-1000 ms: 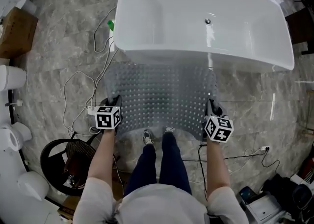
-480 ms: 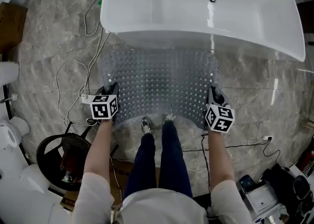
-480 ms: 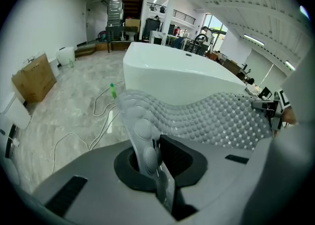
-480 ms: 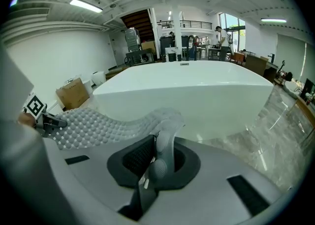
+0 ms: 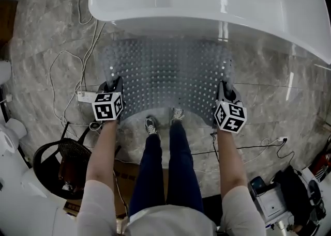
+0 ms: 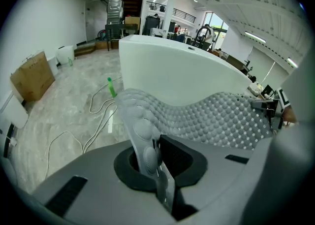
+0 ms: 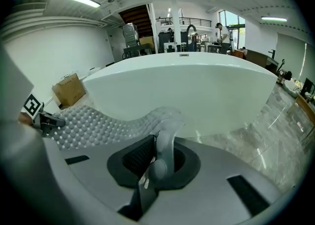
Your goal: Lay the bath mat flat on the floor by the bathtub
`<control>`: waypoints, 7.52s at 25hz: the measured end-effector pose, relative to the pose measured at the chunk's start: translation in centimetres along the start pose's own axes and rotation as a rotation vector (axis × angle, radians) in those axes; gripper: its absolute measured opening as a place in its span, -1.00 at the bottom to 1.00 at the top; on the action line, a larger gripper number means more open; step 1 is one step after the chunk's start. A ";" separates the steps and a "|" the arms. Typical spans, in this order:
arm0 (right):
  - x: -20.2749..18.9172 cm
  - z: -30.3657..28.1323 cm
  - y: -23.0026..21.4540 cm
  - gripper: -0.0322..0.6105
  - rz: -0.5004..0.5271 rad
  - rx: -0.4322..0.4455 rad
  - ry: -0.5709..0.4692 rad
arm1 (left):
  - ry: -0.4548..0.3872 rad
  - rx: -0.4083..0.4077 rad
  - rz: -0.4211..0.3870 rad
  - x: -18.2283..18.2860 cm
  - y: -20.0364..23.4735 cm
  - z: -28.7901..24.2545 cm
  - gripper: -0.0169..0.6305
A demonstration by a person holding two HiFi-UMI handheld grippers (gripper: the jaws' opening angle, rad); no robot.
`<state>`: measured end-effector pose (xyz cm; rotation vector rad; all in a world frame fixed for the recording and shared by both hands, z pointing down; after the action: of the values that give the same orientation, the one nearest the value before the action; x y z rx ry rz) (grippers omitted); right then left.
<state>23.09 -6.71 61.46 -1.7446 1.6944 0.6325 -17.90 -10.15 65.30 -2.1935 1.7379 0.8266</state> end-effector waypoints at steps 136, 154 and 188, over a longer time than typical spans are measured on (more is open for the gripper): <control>-33.4 -29.3 -17.8 -0.18 0.116 -0.366 0.358 | 0.142 0.186 0.106 -28.4 13.8 -34.0 -0.18; -30.6 -27.2 -13.6 -0.78 0.104 -0.258 0.340 | 0.116 0.185 -0.010 -24.7 11.1 -30.1 -0.82; -16.0 -13.6 -2.3 -0.80 -0.156 -0.030 0.179 | -0.061 -0.022 0.122 -11.2 -0.1 -12.8 -0.82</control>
<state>23.27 -5.28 82.58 -1.9823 1.6517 0.4459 -15.72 -7.30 81.93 -2.0699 1.8567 0.9346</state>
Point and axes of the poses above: the fingertips, and each gripper's own axes: z backward along the fingers, y to its left, x out of its top, the point moved 2 cm from there along z, backward along the fingers, and after that the axes turned 6 degrees about -y, right-handed, at the moved point
